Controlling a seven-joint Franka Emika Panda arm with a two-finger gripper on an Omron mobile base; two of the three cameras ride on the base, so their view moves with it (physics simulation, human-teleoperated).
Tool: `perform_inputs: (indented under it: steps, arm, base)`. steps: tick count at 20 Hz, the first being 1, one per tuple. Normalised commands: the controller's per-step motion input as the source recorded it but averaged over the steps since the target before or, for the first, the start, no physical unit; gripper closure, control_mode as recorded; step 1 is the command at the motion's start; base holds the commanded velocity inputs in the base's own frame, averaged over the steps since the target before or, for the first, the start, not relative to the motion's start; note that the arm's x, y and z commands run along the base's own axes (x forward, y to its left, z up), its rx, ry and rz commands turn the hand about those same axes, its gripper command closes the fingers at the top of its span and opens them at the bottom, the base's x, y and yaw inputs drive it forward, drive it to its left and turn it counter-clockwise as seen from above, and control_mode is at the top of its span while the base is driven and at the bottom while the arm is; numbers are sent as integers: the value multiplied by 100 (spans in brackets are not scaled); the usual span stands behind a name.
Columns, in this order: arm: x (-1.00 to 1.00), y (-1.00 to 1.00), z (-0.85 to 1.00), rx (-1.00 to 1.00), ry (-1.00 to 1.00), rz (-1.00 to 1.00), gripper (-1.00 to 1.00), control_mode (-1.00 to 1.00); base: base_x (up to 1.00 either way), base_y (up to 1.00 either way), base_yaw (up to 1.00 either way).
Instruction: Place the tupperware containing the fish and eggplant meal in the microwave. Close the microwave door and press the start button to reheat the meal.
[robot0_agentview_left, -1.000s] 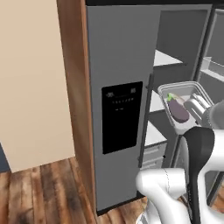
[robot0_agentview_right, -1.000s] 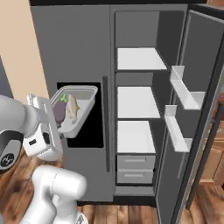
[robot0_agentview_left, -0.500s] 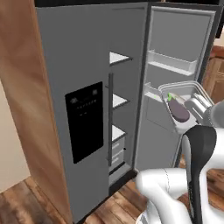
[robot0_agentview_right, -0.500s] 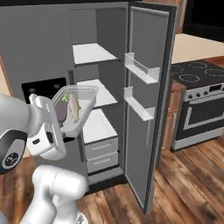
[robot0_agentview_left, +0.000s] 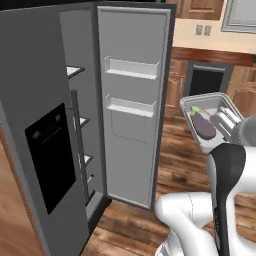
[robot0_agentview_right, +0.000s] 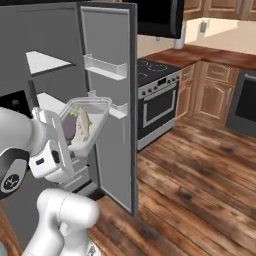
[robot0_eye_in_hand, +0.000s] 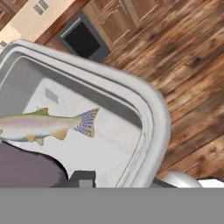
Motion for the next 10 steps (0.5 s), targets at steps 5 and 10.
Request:
perform_inputs:
  steps: [5, 10]
  arm:
    - [0, 0, 0, 0, 0, 0, 100, 100]
    - [0, 0, 0, 0, 0, 0, 100, 100]
  base:
    - [6, -22, -56]
    - [23, -55, -41]
